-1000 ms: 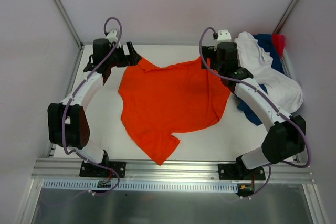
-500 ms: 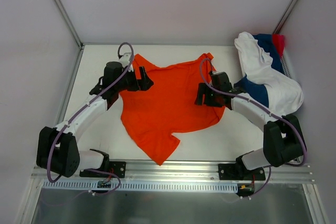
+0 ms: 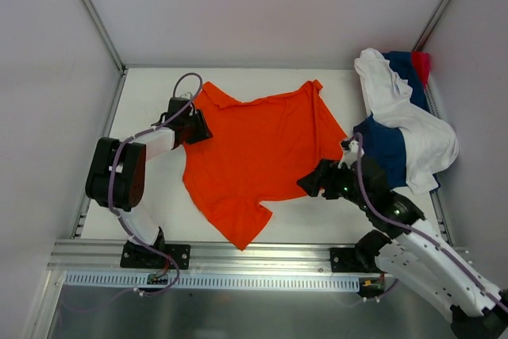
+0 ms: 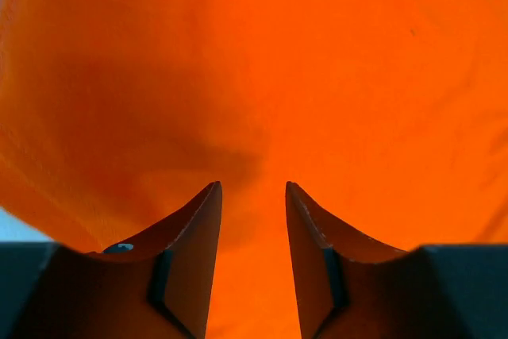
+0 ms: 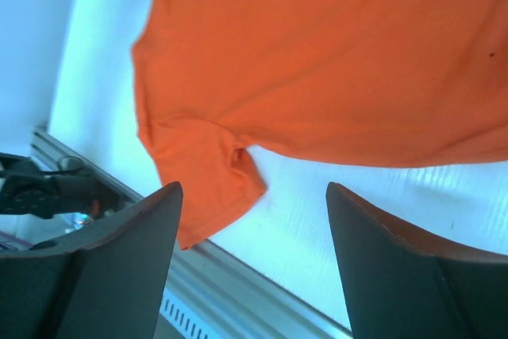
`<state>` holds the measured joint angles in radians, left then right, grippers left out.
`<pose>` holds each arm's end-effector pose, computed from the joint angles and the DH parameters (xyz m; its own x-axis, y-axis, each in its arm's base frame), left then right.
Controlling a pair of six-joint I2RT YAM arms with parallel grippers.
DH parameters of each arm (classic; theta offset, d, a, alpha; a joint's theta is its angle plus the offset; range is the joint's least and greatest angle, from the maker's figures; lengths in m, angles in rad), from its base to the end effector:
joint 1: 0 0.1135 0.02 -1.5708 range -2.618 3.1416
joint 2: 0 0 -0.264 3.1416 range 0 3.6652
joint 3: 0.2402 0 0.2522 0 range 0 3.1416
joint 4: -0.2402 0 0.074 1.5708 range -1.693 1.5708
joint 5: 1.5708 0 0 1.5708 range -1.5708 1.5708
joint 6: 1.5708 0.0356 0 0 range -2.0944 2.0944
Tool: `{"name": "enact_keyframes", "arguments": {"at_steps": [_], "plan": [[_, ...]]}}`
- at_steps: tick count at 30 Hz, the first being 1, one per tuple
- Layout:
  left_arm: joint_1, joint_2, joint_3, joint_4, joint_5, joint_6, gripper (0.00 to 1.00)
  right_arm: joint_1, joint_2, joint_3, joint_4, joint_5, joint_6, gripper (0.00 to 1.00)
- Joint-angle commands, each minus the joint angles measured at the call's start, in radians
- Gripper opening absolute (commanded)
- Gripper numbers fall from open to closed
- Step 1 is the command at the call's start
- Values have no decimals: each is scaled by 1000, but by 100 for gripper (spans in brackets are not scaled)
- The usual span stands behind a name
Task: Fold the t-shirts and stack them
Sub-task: Flatten out the tshirt
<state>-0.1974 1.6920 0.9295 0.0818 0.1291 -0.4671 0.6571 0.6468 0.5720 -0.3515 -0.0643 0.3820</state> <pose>0.3476 -0.0742 0.1810 -0.6828 -0.3188 -0.6574 -0.0166 0.9063 -0.4223 0.1235 0.0982 0.2688 -0.5483 0.0469 -0.8350 -0.4866 0.7942 0.3641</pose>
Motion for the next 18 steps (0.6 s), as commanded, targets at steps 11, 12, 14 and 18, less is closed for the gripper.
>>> {"name": "enact_keyframes", "arguments": {"at_steps": [11,12,14,18], "plan": [[29,166,239,-85,-110,25,4,21,-444,261,-541,187,58,76],[35,170,252,-117,-120,53,0,19,-453,269,-544,187,60,76],[38,182,290,-180,-175,71,0,19,-478,287,-554,190,64,76],[46,234,353,-273,-230,88,0,19,-483,324,-583,193,58,77]]}}
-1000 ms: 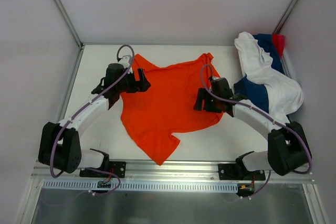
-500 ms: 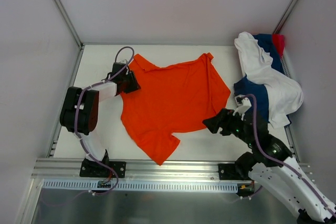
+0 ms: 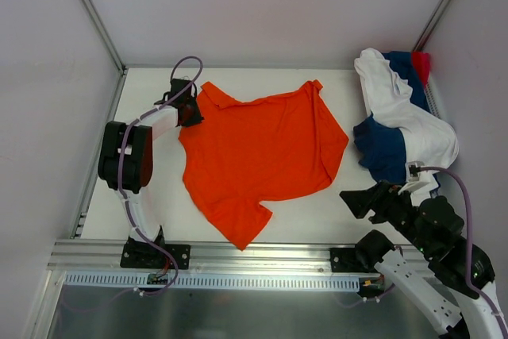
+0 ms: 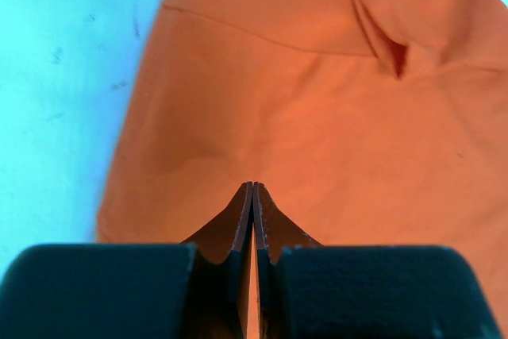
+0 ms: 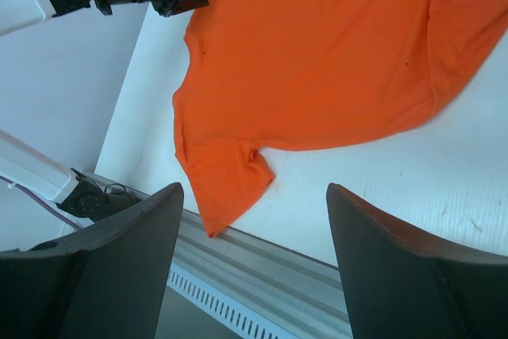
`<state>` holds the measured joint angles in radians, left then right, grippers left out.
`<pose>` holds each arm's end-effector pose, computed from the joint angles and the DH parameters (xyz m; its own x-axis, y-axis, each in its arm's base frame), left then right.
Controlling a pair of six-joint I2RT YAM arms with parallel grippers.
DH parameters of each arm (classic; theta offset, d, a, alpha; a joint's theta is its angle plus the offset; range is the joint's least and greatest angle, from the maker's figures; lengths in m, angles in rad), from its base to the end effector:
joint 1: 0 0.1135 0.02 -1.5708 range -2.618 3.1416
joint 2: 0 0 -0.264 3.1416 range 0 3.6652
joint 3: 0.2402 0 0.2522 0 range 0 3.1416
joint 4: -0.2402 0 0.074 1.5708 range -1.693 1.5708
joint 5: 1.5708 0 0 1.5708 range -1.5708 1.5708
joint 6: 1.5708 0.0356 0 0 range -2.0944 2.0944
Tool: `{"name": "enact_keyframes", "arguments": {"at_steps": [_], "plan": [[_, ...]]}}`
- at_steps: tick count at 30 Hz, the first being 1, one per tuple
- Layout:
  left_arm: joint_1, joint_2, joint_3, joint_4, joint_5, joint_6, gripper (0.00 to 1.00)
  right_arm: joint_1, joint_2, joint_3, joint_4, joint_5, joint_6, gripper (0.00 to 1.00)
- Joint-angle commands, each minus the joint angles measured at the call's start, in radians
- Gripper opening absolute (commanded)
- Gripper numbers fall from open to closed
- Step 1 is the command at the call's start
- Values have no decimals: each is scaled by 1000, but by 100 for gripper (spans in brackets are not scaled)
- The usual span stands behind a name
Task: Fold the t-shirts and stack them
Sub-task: Flatten out the tshirt
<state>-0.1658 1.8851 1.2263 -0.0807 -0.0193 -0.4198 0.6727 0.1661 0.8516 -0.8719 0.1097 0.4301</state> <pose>0.4075 -0.0675 0.1882 -0.6685 -0.3013 -0.6800 -0.1331 0.9480 -0.2892 0.0171 0.0086 0.3384 -0.3549 0.2472 -0.9016 -0.4260 0.8157 0.3913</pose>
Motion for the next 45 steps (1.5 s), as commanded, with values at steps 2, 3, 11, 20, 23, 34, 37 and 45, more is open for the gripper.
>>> {"name": "enact_keyframes", "arguments": {"at_steps": [2,3,11,20,23,34,37,45], "plan": [[17,63,93,-154,-67,42,0,2,0,64,-87,24,3,77],[18,83,104,-169,-64,41,0,2,-2,70,-98,27,2,77],[90,192,234,-272,131,20,0,4,-66,89,-121,65,2,79],[182,256,361,-343,163,24,0,2,-77,124,-141,99,-39,82],[199,288,433,-375,170,42,0,4,-71,132,-137,107,-51,82],[213,479,863,-502,105,242,15,2,-56,121,-130,134,-88,83],[219,514,940,-517,111,251,13,4,-60,121,-137,150,-88,83],[178,289,817,-519,291,87,7,4,-65,57,-108,150,-73,83]]}}
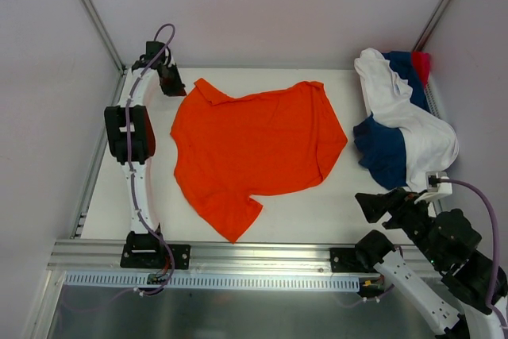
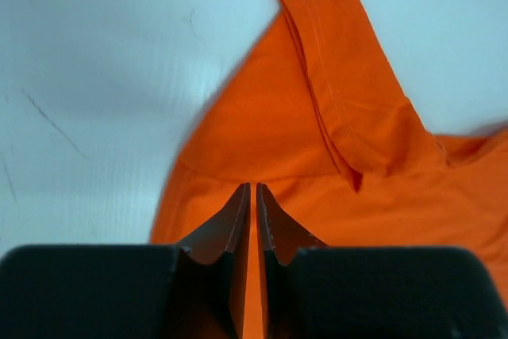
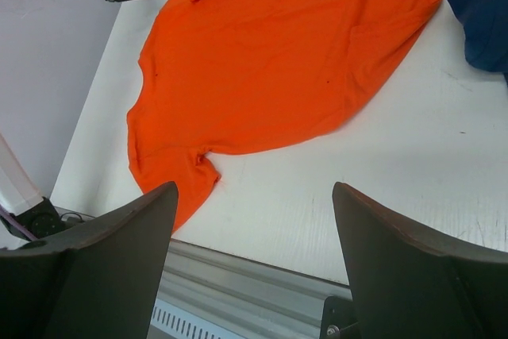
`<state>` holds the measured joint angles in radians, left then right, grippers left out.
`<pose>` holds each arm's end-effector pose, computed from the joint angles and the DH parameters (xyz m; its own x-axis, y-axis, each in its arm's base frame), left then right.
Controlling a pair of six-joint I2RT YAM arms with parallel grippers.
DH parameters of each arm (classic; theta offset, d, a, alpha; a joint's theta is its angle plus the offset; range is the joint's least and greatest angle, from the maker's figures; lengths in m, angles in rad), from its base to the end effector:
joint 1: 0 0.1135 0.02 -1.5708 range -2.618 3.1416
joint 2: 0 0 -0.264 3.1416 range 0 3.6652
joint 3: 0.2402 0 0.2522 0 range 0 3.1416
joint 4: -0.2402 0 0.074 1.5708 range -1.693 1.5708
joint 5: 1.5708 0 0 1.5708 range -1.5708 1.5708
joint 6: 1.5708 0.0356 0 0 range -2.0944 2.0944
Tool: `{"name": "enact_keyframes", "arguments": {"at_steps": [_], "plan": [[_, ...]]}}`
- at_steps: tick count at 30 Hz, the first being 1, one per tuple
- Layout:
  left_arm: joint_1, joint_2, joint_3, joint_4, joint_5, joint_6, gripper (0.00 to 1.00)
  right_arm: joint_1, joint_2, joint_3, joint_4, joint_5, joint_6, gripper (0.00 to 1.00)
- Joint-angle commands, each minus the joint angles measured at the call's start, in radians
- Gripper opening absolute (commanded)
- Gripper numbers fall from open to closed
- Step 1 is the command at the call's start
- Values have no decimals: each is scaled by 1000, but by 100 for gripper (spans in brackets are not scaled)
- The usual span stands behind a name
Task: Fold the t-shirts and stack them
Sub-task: Flatten out the tshirt
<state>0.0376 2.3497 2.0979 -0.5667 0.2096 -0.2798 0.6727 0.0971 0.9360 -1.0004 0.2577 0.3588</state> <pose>0.5319 0.0126 0.2190 -0.7303 -0.2978 -0.6148 -0.1003 0.9370 -0.3347 -0.0074 -0.0175 0.3440 -0.2603 0.2268 -0.9385 -0.3358 0.8901 0.3082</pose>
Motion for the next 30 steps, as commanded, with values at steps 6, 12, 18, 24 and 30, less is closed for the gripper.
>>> {"name": "enact_keyframes", "arguments": {"at_steps": [6,12,18,24,30], "plan": [[-31,-340,-346,-32,42,-149,0,2,-11,-112,77,-35,20,83],[-71,-399,-578,-7,-75,-193,0,4,-8,-105,83,-49,6,83],[-67,-282,-592,-7,-118,-185,0,4,-31,-59,22,-28,-7,83],[-36,-228,-524,-12,-111,-162,0,2,-80,-20,-41,23,-11,84],[28,-196,-472,-33,-159,-128,0,2,-126,6,-63,74,-41,85]]}}
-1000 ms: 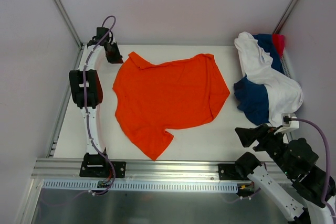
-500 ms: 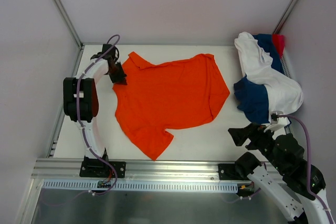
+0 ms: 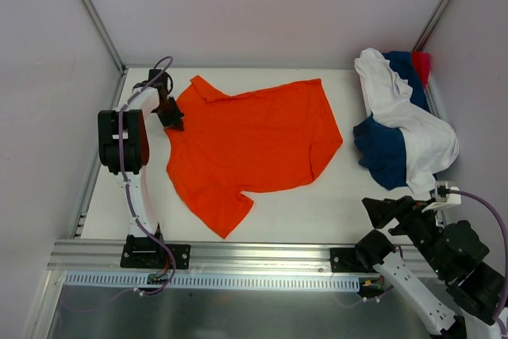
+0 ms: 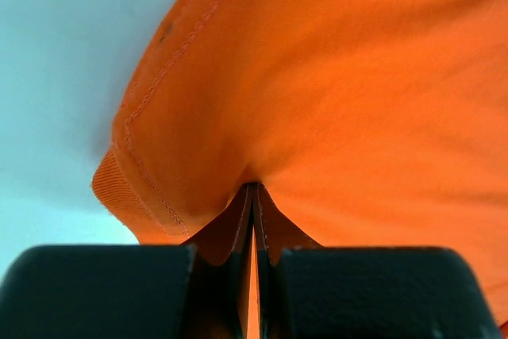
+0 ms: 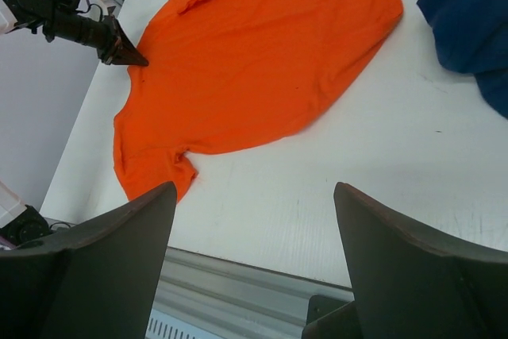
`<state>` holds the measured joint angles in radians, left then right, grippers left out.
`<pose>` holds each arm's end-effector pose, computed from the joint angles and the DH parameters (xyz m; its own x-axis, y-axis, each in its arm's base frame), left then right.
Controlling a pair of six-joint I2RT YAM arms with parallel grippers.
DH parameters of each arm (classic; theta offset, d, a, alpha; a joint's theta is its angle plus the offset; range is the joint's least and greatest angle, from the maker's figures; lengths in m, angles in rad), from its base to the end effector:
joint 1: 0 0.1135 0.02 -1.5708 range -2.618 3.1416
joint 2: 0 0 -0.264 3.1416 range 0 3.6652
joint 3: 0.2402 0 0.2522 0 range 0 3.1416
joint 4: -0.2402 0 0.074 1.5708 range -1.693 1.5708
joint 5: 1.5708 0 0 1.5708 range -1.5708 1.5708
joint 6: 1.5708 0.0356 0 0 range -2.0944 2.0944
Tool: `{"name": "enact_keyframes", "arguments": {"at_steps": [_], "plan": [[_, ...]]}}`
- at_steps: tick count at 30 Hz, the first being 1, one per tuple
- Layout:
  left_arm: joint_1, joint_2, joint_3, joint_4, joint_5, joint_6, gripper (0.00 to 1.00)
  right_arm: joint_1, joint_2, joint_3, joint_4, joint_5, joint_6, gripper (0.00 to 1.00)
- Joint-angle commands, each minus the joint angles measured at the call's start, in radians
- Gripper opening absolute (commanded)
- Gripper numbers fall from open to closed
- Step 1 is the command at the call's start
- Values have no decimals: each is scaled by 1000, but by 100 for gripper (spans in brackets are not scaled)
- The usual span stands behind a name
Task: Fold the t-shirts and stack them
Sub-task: Flatten out the tshirt
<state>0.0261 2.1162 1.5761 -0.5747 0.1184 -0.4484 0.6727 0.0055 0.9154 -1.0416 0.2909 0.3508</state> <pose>0.4460 0.0074 0.1665 -0.8201 -0.4520 -0.3508 -0.3656 0.8856 -0.2865 -0.0201 -0.0291 0.3310 -0.2252 0.2415 -0.9439 -0.3164 0.8981 0.3053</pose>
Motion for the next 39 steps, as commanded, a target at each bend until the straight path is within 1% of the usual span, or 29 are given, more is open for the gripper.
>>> {"name": "enact_keyframes", "arguments": {"at_steps": [1,7,10,12,13,14,15,16,17,18,21,23,24,25,26,27,28,29,30,31,33,34,35,36,37,38,39], "plan": [[58,42,62,-33,-71,43,0,2,-33,30,-21,47,-39,85],[124,106,183,-62,-16,57,0,4,-6,31,-21,80,-84,88],[132,158,281,-73,-3,85,0,5,-6,30,-21,91,-107,88],[132,177,370,-73,29,115,1,5,-6,27,-21,100,-118,88],[129,185,401,-73,67,120,8,4,-6,22,-21,105,-121,88],[130,185,453,-73,94,126,31,5,-6,19,-21,106,-121,88],[130,179,473,-73,116,129,43,5,-6,14,-21,109,-121,89],[129,157,493,-71,148,128,57,5,-6,2,-18,109,-116,89],[120,146,530,-70,165,129,79,5,-6,-6,-15,109,-113,89],[114,133,547,-70,184,135,99,7,-6,-15,-12,108,-111,89],[83,68,588,-62,265,129,99,4,37,-29,15,102,-93,89],[61,34,611,-60,282,123,99,4,72,-38,76,76,-76,89],[45,27,616,-60,305,111,99,4,91,-46,104,38,-75,89],[38,15,608,-59,335,100,99,4,112,-59,179,15,-72,89],[32,5,596,-59,407,59,99,5,164,-99,224,-21,-67,89],[18,-1,585,-60,446,51,99,4,198,-124,267,-39,-62,89],[6,-30,567,-60,466,44,99,2,238,-145,361,-61,-56,89],[-9,-50,509,-59,469,43,99,4,281,-164,412,-82,-50,89],[-20,-73,480,-57,451,66,99,4,383,-186,460,-131,-52,89],[-66,-125,401,-56,434,73,99,4,440,-191,551,-154,-56,90],[-92,-174,328,-53,417,100,99,-1,563,-190,645,-214,-87,92],[-107,-227,284,-50,397,102,99,-8,691,-176,708,-240,-95,92],[-112,-252,192,-47,389,103,99,-21,761,-158,733,-272,-98,92],[-115,-280,141,-30,377,99,99,-63,831,-142,758,-389,-90,92],[-121,-345,22,-11,360,100,99,-90,958,-112,811,-442,-72,91],[-126,-384,-52,16,351,99,99,-111,1014,-105,845,-525,-52,90],[-133,-459,-118,83,342,97,99,-137,1062,-98,903,-545,-30,88]]}}
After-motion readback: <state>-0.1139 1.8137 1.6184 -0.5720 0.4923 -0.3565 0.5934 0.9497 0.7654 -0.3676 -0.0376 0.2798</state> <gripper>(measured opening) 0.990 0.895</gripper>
